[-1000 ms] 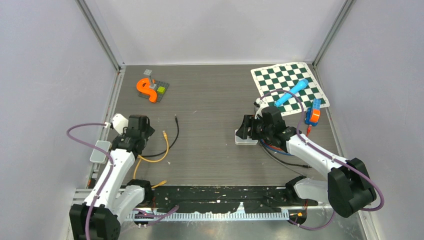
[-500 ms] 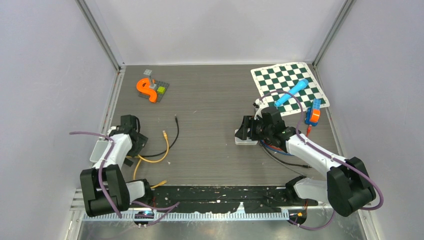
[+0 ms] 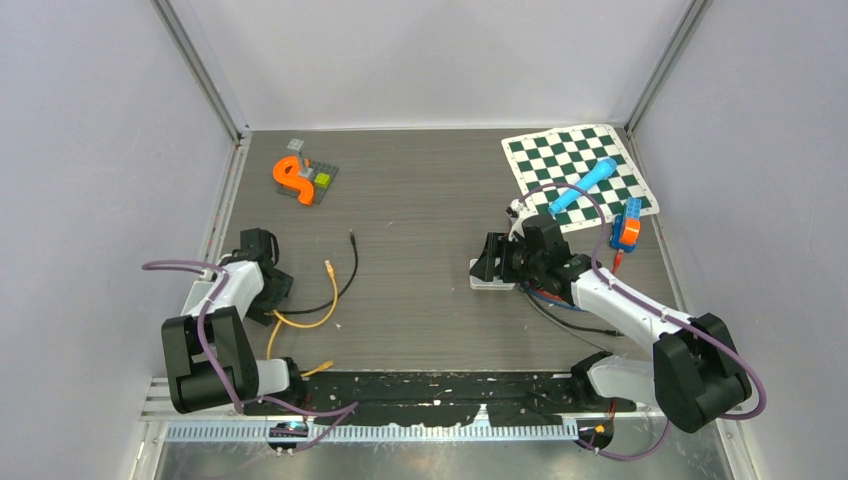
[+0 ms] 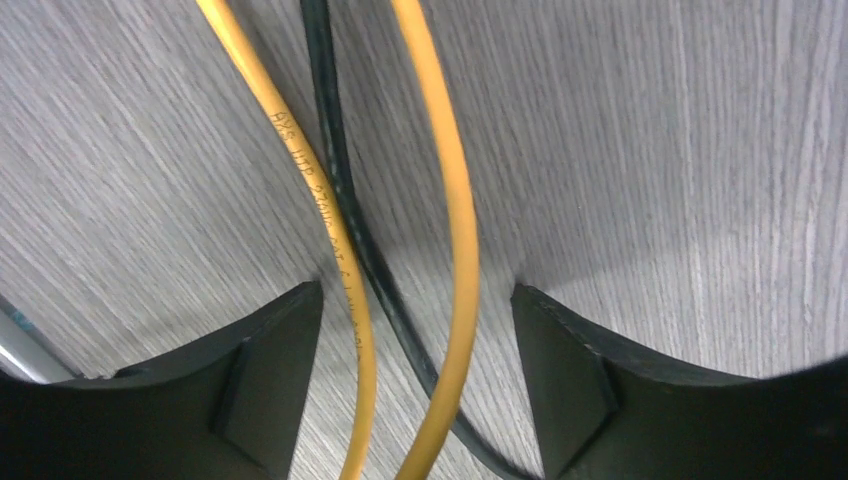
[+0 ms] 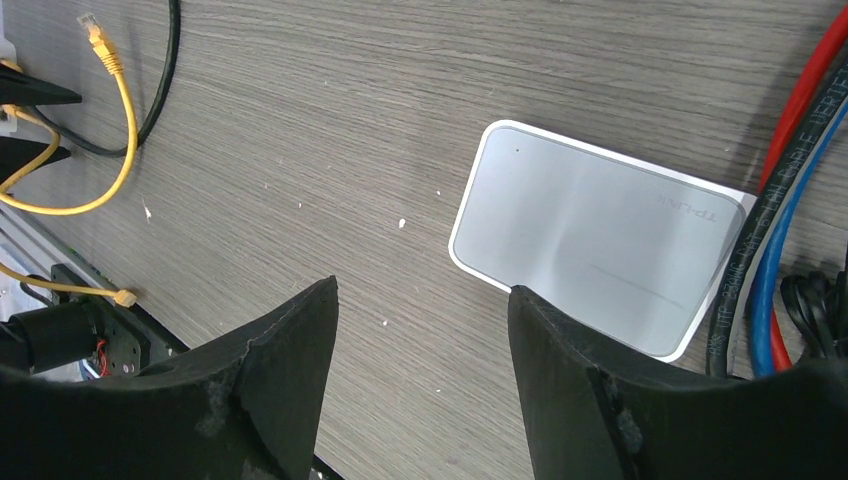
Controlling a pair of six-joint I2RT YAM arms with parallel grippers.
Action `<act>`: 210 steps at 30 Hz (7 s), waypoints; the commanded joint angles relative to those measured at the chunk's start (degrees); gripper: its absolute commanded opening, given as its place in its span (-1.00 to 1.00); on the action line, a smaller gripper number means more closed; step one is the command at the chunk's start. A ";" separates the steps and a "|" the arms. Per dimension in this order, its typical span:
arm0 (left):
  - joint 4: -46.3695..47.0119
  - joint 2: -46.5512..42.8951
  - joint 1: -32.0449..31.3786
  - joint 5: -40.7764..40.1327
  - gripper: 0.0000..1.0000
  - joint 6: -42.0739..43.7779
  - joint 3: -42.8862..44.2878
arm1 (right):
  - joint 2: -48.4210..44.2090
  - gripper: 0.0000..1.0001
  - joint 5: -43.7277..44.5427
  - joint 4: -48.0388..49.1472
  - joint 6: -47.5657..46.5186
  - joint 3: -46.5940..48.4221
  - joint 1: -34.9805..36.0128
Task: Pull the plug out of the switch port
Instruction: Move the connector to the center of the board, then move the switch port to the center of the board.
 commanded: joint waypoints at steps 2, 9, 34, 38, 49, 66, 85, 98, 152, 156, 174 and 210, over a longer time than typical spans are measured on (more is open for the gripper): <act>5.13 2.19 0.34 2.84 0.12 1.41 -1.11 | 0.34 0.39 -0.54 1.28 0.50 0.03 0.15; 8.07 3.16 0.34 7.79 -0.83 4.92 -1.48 | 0.60 0.39 -0.47 1.31 0.88 -0.31 0.14; 18.79 0.69 -17.83 22.29 -1.00 19.48 -0.08 | 0.28 0.39 -0.82 1.80 1.50 -1.03 0.14; 18.17 1.58 -22.02 23.60 -1.00 19.61 -0.23 | 0.16 0.39 -0.70 2.00 1.72 -1.13 0.14; 19.45 0.88 -39.09 22.94 -0.97 13.08 -1.87 | 1.27 0.39 -2.04 3.51 3.31 -0.28 0.14; 8.97 -16.28 -48.15 14.76 0.57 18.11 3.77 | 6.44 0.39 0.95 9.68 7.04 6.22 7.13; 9.07 -22.45 -32.49 6.35 0.99 27.97 7.20 | 28.20 0.38 2.82 12.70 10.36 28.98 14.68; 21.46 2.25 -19.14 23.41 0.77 30.45 13.86 | 52.13 0.28 -2.76 10.49 13.42 52.50 15.86; 21.01 -14.13 -38.60 13.98 0.39 27.71 -2.23 | 24.45 0.18 2.48 13.01 0.41 15.66 15.57; 19.44 -11.68 -38.60 12.43 0.40 30.94 0.48 | 23.56 0.15 -3.02 26.52 12.90 8.09 15.68; 21.35 2.82 -38.60 20.81 0.35 46.49 7.07 | 36.47 0.01 -2.57 44.60 30.15 5.96 17.69; 6.48 15.45 -38.42 28.78 0.29 53.95 20.33 | 39.09 -0.28 5.64 41.98 34.38 7.41 20.46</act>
